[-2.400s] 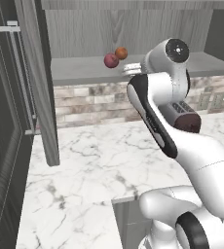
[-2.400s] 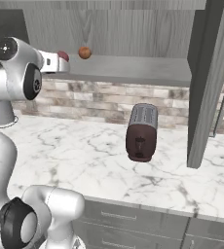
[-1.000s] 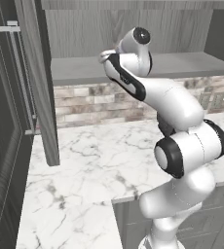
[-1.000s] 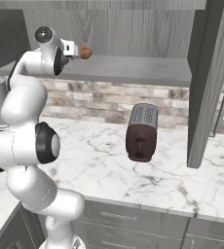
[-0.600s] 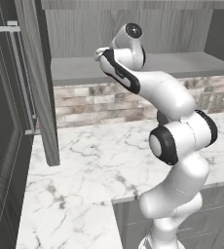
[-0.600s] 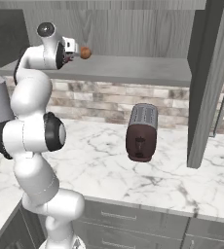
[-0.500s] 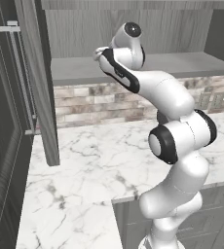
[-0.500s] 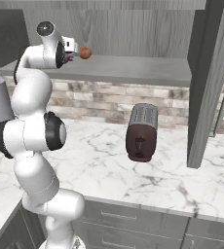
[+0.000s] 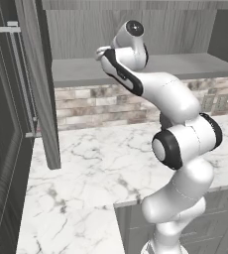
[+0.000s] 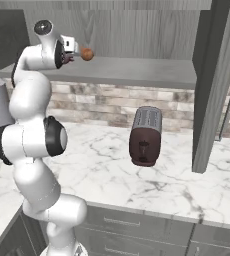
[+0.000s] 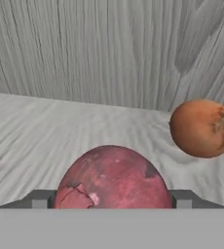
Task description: Pick the onions from the cabinet and place them in one bowl. Pick the squash from the sink and place it in the other bowl.
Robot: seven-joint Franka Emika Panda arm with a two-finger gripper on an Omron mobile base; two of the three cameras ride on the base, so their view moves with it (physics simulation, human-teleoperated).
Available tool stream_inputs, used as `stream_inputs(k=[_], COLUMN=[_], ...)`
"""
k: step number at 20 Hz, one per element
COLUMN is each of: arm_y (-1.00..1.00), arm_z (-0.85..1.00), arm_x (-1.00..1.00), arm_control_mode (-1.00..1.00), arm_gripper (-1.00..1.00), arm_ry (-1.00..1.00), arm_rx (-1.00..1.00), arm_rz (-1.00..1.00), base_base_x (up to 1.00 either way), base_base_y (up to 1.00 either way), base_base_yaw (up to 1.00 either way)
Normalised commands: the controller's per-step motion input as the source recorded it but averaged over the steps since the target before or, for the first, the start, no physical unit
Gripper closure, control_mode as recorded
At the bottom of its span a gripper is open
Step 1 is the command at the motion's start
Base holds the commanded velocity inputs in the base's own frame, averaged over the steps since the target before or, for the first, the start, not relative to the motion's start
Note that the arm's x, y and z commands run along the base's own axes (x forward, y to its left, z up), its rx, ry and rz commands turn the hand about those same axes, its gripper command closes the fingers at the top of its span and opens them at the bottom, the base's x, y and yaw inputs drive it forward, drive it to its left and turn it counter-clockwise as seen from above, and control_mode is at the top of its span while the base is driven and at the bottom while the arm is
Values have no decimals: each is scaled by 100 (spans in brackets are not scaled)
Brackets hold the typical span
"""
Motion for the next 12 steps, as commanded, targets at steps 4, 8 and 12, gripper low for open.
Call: stream_inputs(k=[4, 8, 12], arm_y=[7, -3, -20], arm_z=[0, 0, 37], arm_x=[-49, -44, -43], arm_control_mode=[-100, -100, -100], arm_gripper=[100, 100, 100], arm_ry=[-13, -5, 14], arm_rx=[0, 0, 3], arm_rz=[-7, -11, -13], base_base_x=[0, 0, 0], base_base_y=[0, 0, 0], base_base_yaw=[0, 0, 0])
